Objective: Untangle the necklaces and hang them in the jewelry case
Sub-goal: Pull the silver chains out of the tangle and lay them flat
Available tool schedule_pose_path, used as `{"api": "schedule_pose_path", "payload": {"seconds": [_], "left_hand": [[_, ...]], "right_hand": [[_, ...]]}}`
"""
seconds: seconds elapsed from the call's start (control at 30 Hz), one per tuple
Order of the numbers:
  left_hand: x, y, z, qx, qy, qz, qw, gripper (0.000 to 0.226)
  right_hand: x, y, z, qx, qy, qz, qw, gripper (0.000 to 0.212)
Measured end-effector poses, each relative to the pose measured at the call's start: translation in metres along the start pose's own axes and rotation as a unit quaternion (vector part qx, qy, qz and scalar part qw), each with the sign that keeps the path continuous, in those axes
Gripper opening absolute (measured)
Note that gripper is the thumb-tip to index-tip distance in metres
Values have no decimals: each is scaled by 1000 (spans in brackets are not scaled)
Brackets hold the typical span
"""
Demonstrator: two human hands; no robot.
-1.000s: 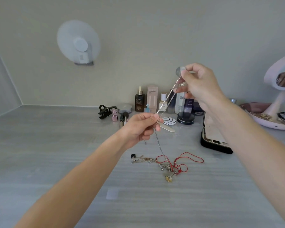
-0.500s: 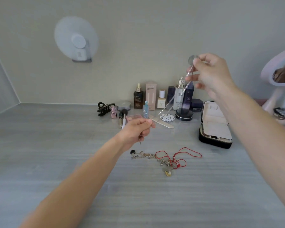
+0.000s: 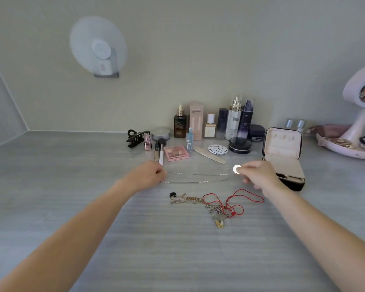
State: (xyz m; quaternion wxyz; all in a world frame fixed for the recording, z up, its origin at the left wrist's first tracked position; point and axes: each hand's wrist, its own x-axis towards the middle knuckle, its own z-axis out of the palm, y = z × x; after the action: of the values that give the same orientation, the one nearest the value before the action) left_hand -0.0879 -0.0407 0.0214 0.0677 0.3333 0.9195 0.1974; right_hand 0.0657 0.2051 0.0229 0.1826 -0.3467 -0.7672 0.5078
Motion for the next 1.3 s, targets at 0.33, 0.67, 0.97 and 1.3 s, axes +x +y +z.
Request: {"api": "schedule_pose_path", "payload": {"seconds": [0.33,0.67,0.97,1.3], "left_hand": [[5,-4,-2,192,39,-18,980,26],[-41,56,21,-3,-2,176,984,17],[-49,63,26,-162,-12,172,971,13],[-60,80,24,-498,-88,80,859,18]], "right_hand": [[6,7,-3,-252,17,-135,958,16],[-74,-15,2,-389,-276,-322,818,14],[-78,-5,12,-328,-162,-375,852,11],[-74,-50,12,79,-189,-180,962,6]]}}
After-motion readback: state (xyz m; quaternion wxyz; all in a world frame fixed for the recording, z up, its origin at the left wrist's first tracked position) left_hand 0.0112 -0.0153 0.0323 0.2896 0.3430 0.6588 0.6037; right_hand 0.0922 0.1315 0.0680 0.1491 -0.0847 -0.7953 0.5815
